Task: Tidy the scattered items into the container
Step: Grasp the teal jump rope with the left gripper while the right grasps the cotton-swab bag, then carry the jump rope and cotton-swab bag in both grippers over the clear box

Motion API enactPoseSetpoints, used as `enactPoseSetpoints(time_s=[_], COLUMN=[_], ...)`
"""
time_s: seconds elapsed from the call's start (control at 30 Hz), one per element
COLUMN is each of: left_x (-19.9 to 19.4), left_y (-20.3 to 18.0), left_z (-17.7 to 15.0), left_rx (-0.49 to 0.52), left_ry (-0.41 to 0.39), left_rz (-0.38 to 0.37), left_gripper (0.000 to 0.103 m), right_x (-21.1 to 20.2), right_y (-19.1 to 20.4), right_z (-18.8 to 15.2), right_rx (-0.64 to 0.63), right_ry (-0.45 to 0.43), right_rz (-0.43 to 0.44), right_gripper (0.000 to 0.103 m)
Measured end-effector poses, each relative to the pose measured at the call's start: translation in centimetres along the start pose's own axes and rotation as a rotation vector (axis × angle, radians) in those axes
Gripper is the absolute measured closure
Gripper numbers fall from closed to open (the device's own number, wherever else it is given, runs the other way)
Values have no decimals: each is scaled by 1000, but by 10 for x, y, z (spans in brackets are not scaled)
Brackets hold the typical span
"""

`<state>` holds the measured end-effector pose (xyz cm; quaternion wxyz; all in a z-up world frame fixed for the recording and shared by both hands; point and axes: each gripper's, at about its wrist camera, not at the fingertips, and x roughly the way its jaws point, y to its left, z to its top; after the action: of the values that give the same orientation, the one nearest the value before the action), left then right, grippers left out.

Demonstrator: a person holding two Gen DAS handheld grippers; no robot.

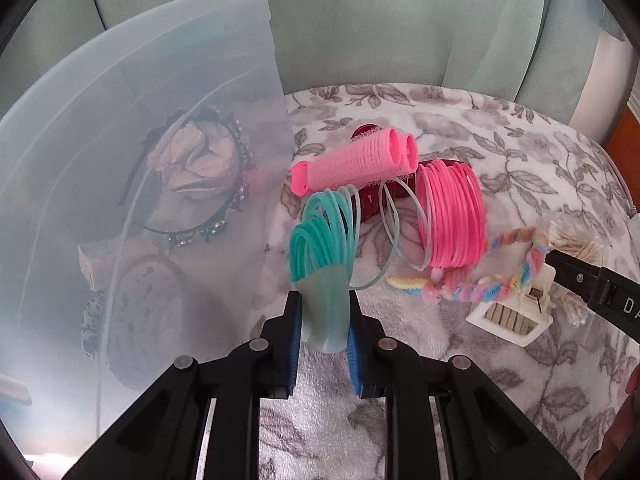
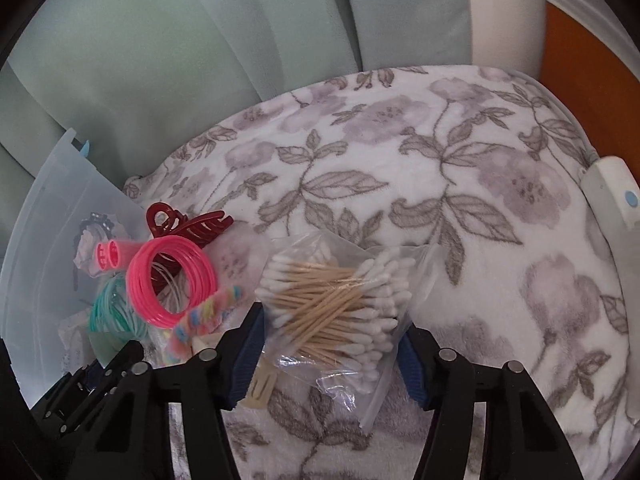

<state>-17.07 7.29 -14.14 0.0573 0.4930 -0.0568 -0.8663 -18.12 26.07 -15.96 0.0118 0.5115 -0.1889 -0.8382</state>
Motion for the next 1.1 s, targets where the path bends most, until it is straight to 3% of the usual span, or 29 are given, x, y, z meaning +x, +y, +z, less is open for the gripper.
enactPoseSetpoints(time_s=[0.17, 0.43, 1.1], left_x=[-15, -58, -159], left_y=[-4, 5, 16], left_z=[-13, -12, -23], left_rx=[-3, -12, 8], left_ry=[16, -50, -247], left_rz=[-12, -28, -42], left_gripper=[85, 87, 90], right_x=[-22, -61, -177], right_y=[-15, -30, -23], right_z=[-21, -53, -62], right_rx=[54, 102, 126], right_ry=[8, 1, -241], right_rz=[-8, 25, 110], right_gripper=[41, 41, 41])
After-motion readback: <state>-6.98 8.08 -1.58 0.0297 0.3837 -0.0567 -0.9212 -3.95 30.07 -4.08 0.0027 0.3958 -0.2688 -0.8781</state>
